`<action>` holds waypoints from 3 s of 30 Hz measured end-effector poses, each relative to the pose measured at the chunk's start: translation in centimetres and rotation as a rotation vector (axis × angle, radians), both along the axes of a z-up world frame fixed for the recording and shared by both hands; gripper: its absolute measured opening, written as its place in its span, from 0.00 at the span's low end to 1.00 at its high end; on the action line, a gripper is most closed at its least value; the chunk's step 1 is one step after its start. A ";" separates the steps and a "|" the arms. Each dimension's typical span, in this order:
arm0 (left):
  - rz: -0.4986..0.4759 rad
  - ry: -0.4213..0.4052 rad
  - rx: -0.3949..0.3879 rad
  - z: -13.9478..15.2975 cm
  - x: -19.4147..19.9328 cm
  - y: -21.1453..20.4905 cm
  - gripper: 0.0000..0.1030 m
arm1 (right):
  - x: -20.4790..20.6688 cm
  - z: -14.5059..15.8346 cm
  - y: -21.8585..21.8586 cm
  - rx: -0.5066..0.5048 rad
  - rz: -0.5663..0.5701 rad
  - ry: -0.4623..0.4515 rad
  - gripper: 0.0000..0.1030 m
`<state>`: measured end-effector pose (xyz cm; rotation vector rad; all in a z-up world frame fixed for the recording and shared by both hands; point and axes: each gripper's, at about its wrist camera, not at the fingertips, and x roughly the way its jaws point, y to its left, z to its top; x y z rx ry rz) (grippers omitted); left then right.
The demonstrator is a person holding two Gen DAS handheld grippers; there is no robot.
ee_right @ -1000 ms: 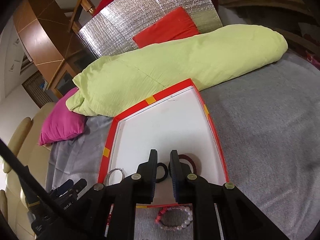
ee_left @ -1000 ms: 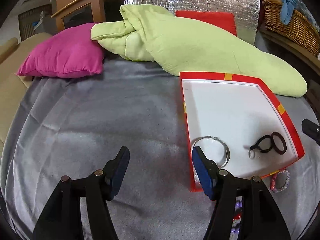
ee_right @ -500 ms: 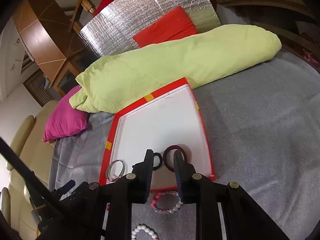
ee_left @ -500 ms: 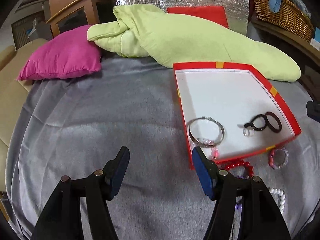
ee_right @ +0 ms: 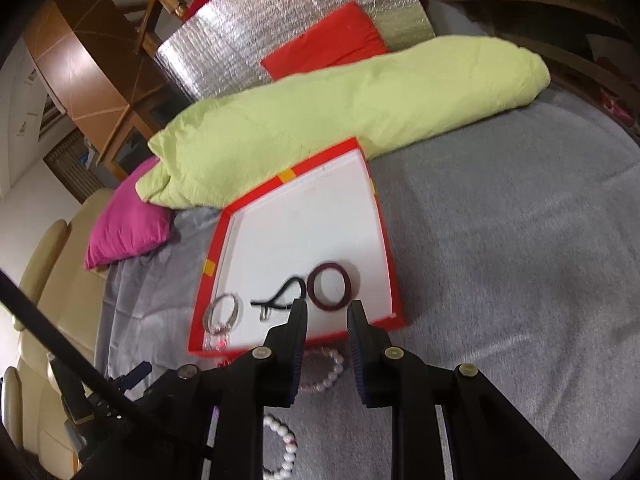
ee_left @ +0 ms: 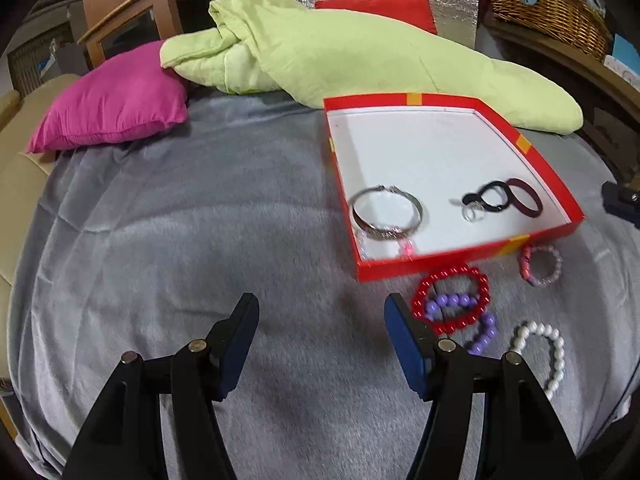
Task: Organize jewelry
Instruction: 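Move both tools back toward the remaining bracelets beside the box, then grasp the red bead bracelet with the left tool while the right tool grasps the pink bead bracelet, then lower the red and pink bead bracelets into the red box and open both tools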
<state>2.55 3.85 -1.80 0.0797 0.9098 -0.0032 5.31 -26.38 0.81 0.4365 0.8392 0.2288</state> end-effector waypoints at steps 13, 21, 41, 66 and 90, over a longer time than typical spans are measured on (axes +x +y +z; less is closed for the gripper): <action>-0.026 0.047 -0.046 -0.3 0.3 -0.4 0.64 | 0.8 -2.6 1.9 -0.038 0.100 0.127 0.45; -0.068 0.066 -0.044 -0.6 0.2 -1.4 0.65 | 1.2 -4.0 2.6 -0.057 0.135 0.188 0.47; -0.186 0.127 -0.145 -2.2 1.3 -5.9 0.69 | 2.3 -6.3 6.4 -0.358 0.115 0.146 0.08; -0.234 0.080 -0.219 -1.1 1.0 -4.4 0.09 | 0.8 -3.8 5.5 -0.184 0.177 0.141 0.08; -0.268 -0.107 -0.414 5.2 0.3 -1.4 0.09 | 0.2 1.1 4.1 0.148 0.191 -0.095 0.08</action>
